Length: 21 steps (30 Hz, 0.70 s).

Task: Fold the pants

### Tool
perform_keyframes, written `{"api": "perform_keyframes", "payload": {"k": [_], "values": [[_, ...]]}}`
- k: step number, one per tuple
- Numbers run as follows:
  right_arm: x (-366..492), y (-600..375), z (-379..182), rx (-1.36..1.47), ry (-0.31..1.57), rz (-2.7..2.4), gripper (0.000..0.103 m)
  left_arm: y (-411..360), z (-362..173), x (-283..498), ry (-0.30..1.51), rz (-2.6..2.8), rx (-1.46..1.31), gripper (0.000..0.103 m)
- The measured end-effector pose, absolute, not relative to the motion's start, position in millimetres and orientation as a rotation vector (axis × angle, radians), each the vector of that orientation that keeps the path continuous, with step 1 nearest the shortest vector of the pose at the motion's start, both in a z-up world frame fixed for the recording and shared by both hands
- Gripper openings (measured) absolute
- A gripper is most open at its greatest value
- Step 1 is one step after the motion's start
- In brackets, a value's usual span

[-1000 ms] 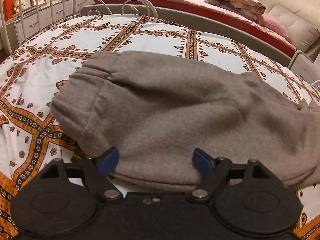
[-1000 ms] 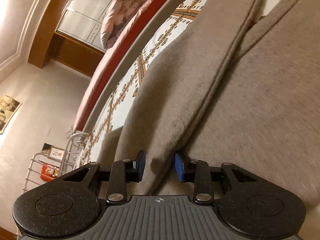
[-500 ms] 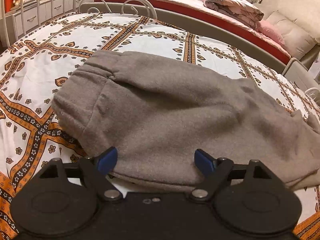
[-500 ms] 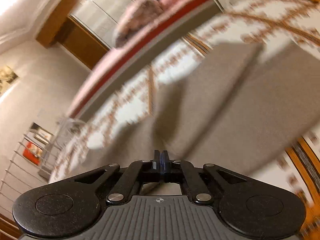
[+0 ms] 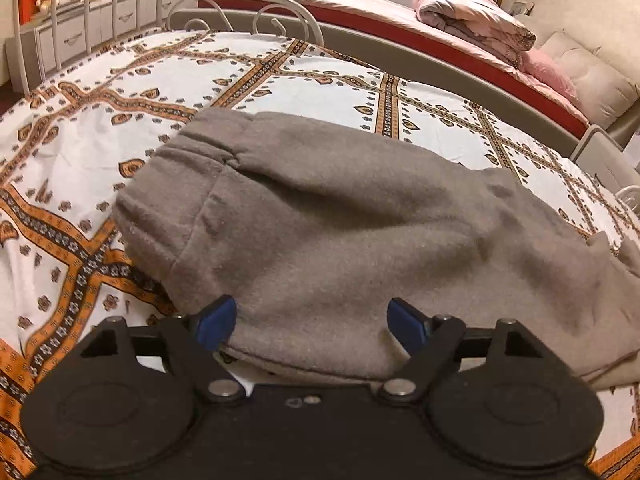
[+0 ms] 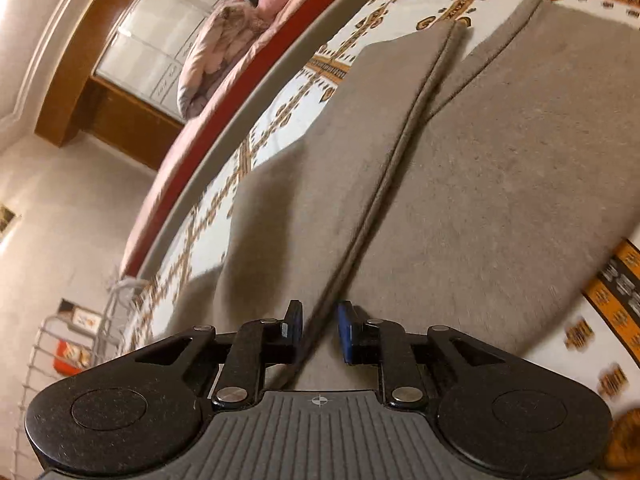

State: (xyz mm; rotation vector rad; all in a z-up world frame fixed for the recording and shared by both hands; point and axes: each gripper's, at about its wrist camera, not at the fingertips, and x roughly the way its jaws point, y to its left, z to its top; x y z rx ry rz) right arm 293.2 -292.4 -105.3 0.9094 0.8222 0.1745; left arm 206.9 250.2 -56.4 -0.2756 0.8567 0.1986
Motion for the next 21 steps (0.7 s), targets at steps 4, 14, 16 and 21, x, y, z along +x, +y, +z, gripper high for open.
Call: {"api": "perform_keyframes", "payload": {"k": [4,14,16,21], "values": [[311,-304,-113,0.96,0.797,0.177,0.019,245,-59,206,0.869,0.182,-0.208,0.075],[262,-306,-38,0.757,0.704,0.205,0.006,243,-60,205,0.873,0.163,-0.172,0.075],[247,-306,-39,0.717,0.773,0.176,0.006,244,-60,204,0.873,0.161,-0.176,0.075],[239,-318,-87,0.794,0.906,0.129,0.007,245,-59,203,0.873,0.163,-0.187,0.075]]}}
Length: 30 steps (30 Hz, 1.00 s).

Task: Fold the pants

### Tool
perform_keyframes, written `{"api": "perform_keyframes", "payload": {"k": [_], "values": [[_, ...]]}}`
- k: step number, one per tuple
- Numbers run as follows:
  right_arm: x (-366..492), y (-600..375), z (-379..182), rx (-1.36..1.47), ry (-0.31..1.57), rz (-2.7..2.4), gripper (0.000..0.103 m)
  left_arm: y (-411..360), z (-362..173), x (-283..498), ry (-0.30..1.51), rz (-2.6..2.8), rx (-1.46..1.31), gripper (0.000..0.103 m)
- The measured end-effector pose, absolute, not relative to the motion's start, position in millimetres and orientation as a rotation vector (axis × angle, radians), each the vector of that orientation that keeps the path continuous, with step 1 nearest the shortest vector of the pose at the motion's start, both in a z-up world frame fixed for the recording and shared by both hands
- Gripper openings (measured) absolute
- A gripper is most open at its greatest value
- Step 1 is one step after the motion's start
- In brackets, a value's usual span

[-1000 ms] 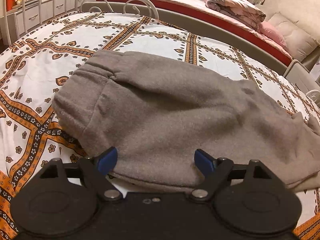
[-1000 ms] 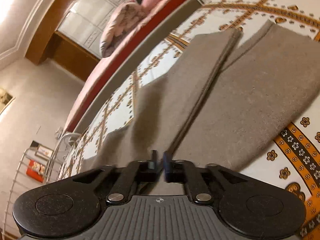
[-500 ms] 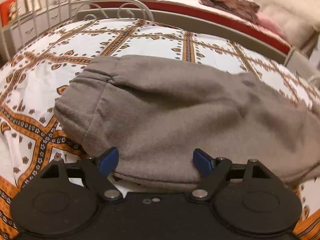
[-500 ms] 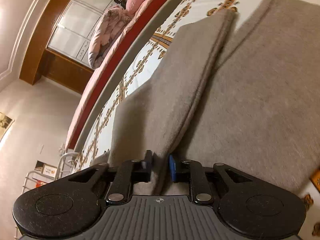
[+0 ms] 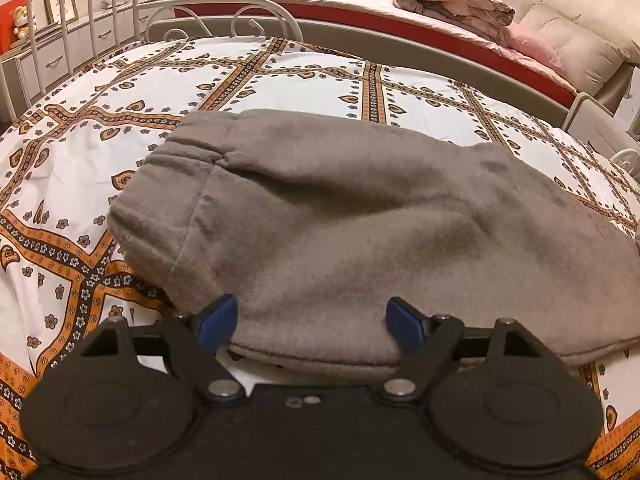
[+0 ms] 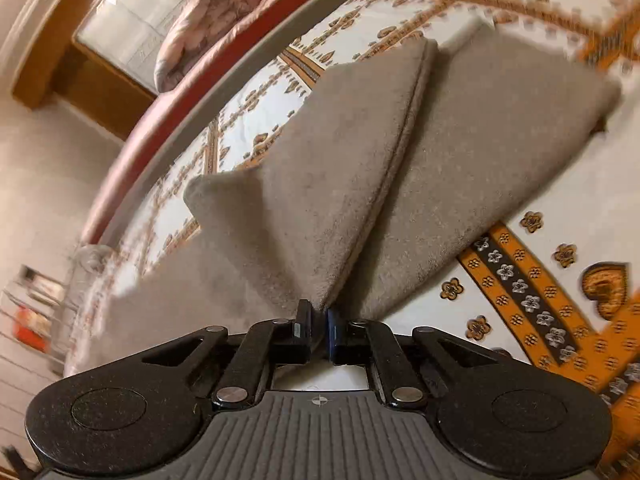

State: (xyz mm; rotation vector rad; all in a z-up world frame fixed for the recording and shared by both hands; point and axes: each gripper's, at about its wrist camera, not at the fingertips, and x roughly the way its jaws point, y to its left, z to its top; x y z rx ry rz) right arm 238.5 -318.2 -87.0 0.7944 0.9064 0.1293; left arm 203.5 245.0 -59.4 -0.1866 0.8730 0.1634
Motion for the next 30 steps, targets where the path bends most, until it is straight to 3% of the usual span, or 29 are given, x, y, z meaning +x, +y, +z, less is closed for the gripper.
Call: {"api": "perform_keyframes", "payload": {"k": [1,2,3,8,16,18,19,20,21,30], "values": [[238,-324,-86,0.837,0.892,0.138,0.015,245,-59,203,0.873,0.167,-0.189,0.075],[235,-328,-80,0.844,0.864,0.134,0.035,244,-59,203,0.873,0.168,-0.187,0.075],[236,-333,-73,0.824,0.82,0.116,0.043,244,-59,203,0.874,0.167,-0.184,0.075],[253,-369,-54,0.832,0.681,0.043,0.044,244,-61,206,0.876,0.17,-0.19,0.078],[306,-405,-88,0.864,0.747,-0.015,0.044,238,-64,211,0.887,0.174,-0.159,0.084],[316,-405,-92,0.84,0.751,-0.01,0.042,238,-64,210,0.885,0.171,-0.155,0.084],[320,-404,-92,0.821,0.754,-0.02,0.03,238,-64,210,0.885,0.17,-0.153,0.084],[325,-403,-92,0.812,0.767,-0.025,0.009,238,-64,209,0.884,0.169,-0.152,0.084],[328,-402,-92,0.802,0.776,-0.029,0.005,238,-64,209,0.883,0.169,-0.152,0.084],[266,-408,-28,0.67,0.646,-0.042,0.006,239,-64,209,0.882,0.159,-0.157,0.084]]}}
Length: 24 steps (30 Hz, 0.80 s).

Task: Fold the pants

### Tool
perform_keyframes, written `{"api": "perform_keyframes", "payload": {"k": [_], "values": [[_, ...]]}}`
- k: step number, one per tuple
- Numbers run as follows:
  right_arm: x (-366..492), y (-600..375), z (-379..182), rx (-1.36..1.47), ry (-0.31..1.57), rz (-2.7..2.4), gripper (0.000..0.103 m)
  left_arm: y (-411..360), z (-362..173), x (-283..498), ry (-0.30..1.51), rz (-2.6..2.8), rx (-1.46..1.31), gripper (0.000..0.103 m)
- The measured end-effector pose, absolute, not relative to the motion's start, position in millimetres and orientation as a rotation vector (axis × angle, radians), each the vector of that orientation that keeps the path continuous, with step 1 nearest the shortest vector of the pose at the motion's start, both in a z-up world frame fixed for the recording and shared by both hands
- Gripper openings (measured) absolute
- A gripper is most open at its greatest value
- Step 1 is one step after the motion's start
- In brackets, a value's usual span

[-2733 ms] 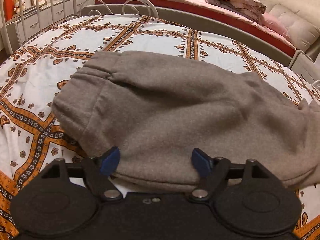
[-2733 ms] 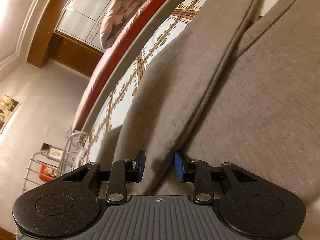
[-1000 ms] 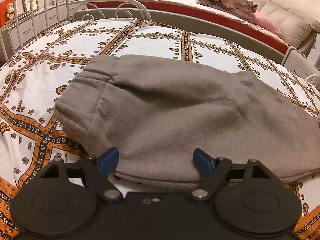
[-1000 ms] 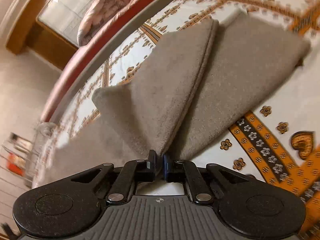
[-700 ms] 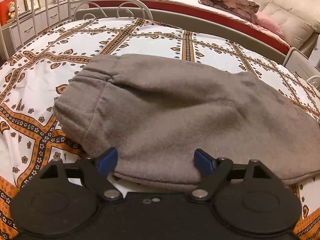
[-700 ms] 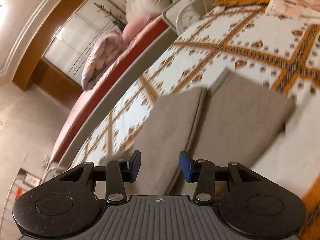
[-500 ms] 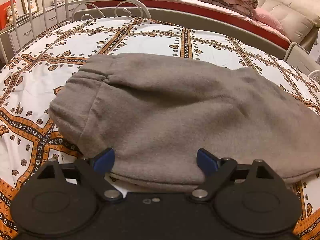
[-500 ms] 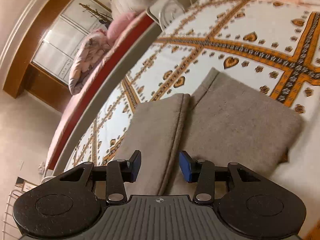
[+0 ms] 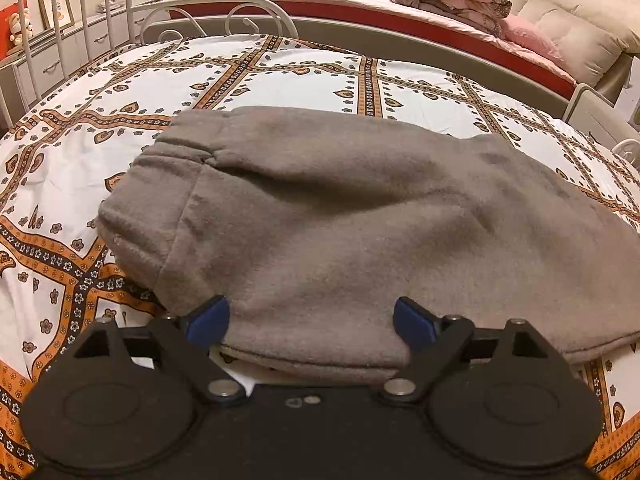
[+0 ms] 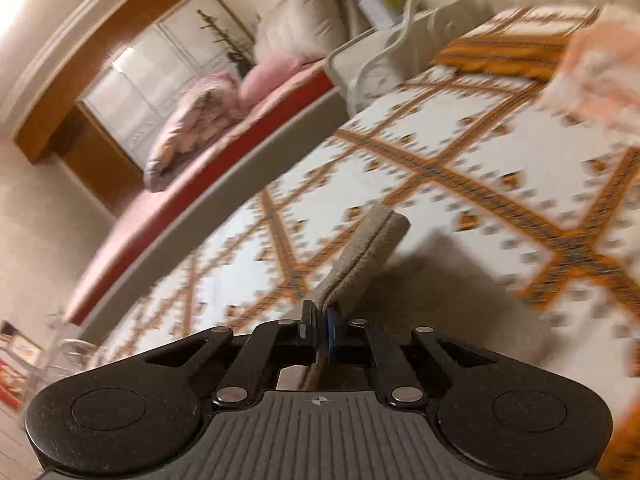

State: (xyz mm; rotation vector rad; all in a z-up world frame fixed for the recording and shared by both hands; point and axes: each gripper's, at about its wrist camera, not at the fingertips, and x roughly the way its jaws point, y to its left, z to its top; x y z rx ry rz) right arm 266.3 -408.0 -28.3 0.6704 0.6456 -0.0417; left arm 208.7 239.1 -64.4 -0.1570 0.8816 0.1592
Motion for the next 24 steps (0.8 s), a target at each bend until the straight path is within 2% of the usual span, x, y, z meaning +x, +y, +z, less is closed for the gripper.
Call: {"api": "perform_keyframes", "payload": {"k": [4,6,10,16,19,22,24], "values": [[258,-433,-66,0.75,0.824,-0.118,0.006,239,-65,211,0.885,0.155,-0.157,0.086],[257,-437,-81,0.773,0.853,-0.136,0.006,237,-64,211,0.886,0.164,-0.159,0.087],[251,-450,-87,0.88,0.795,-0.142,0.011,237,-64,210,0.885,0.167,-0.158,0.087],[255,-468,-95,0.983,0.746,-0.168,0.011,236,-65,211,0.886,0.168,-0.153,0.087],[256,-464,-70,0.904,0.666,-0.117,0.006,236,-65,211,0.885,0.167,-0.153,0.087],[243,-460,-34,0.851,0.518,-0.039,0.006,237,-65,211,0.885,0.164,-0.151,0.087],[234,-461,-28,0.831,0.52,-0.068,0.006,237,-65,211,0.885,0.16,-0.149,0.087]]}}
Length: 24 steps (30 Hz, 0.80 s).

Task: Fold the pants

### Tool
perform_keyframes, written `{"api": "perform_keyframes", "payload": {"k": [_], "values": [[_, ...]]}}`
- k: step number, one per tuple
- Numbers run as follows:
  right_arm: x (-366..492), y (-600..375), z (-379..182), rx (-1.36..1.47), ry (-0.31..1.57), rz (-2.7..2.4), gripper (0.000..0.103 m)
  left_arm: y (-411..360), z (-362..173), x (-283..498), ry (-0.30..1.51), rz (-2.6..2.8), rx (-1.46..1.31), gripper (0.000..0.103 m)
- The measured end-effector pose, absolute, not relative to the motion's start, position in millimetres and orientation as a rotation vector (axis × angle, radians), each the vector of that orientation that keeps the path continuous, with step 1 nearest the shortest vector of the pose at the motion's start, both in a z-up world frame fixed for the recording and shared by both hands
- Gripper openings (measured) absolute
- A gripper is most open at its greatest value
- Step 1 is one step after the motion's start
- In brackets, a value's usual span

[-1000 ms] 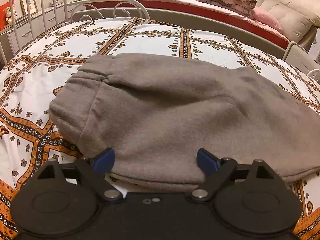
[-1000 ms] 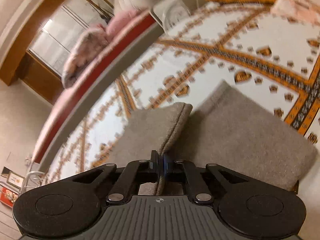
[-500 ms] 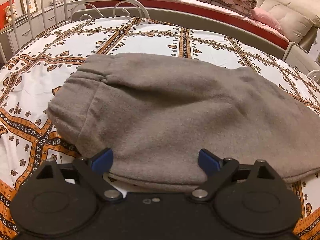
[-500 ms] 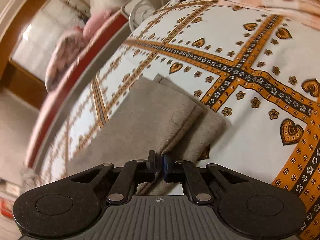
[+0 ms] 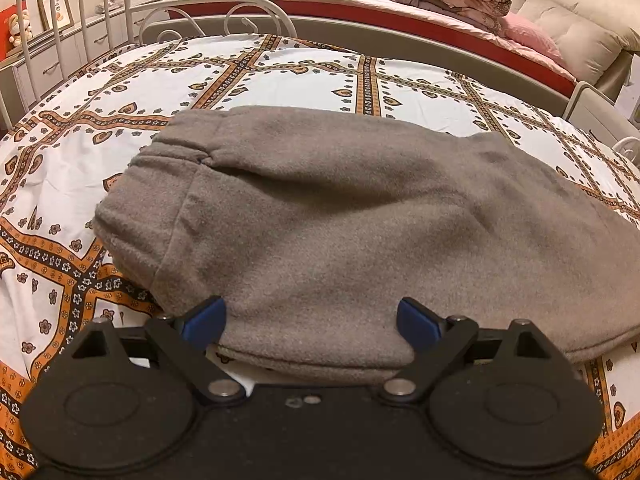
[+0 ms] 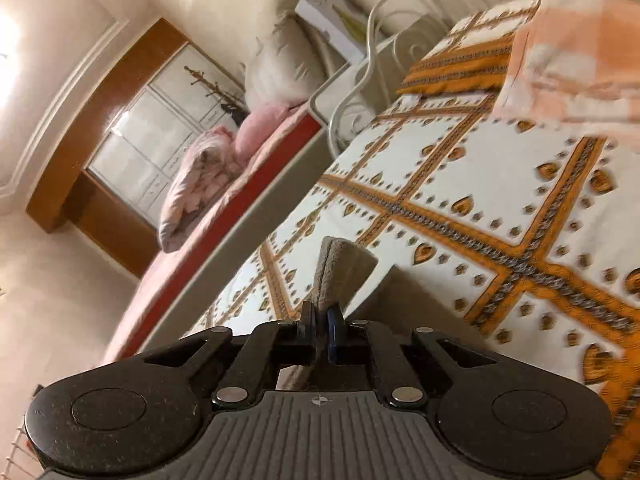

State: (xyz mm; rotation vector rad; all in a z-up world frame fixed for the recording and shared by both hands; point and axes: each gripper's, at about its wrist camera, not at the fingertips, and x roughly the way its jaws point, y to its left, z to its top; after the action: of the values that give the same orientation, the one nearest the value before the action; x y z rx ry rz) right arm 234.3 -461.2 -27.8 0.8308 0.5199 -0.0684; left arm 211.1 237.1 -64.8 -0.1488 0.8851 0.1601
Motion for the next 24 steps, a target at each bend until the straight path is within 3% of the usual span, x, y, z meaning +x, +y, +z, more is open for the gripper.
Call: {"api": "perform_keyframes", "payload": {"k": [4,12,16,17,21,24], "values": [[241,-473,-78,0.892,0.803,-0.221,0.006,237,-65,211,0.887,0.16,-0.151,0.087],[234,-470,-64,0.865,0.686,-0.175,0.007,237,-65,211,0.885,0.161,-0.149,0.087],[233,-474,-76,0.899,0.768,-0.245,0.011,238,-58,209,0.86,0.184,-0.153,0.081],[229,-473,-70,0.883,0.742,-0.27,0.017,240,-53,207,0.832,0.207,-0.156,0.079],[220,-456,-25,0.668,0.588,-0.324,0.017,242,-35,202,0.715,0.292,-0.144,0.078],[242,-414,-5,0.599,0.568,-0.089,0.017,239,-27,213,0.673,0.289,-0.13,0.078]]}}
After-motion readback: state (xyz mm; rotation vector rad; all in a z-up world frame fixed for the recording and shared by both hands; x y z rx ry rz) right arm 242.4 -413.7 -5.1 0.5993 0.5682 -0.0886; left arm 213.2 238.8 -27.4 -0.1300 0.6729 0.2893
